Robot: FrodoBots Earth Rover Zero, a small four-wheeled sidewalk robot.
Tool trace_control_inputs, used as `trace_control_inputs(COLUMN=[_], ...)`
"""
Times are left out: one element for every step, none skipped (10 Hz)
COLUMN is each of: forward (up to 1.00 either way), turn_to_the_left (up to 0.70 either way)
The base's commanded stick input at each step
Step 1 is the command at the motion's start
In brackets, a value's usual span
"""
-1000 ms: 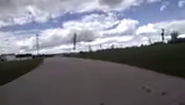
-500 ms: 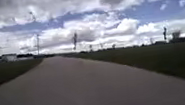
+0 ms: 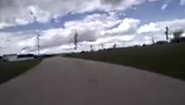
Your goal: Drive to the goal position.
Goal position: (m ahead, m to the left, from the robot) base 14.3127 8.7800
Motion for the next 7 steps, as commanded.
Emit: trace_control_inputs(forward=[1.00,1.00,1.00,1.00,1.00,1.00,1.00], turn_to_the_left=[0.08,0.08,0.08,0.08,0.08,0.08,0.08])
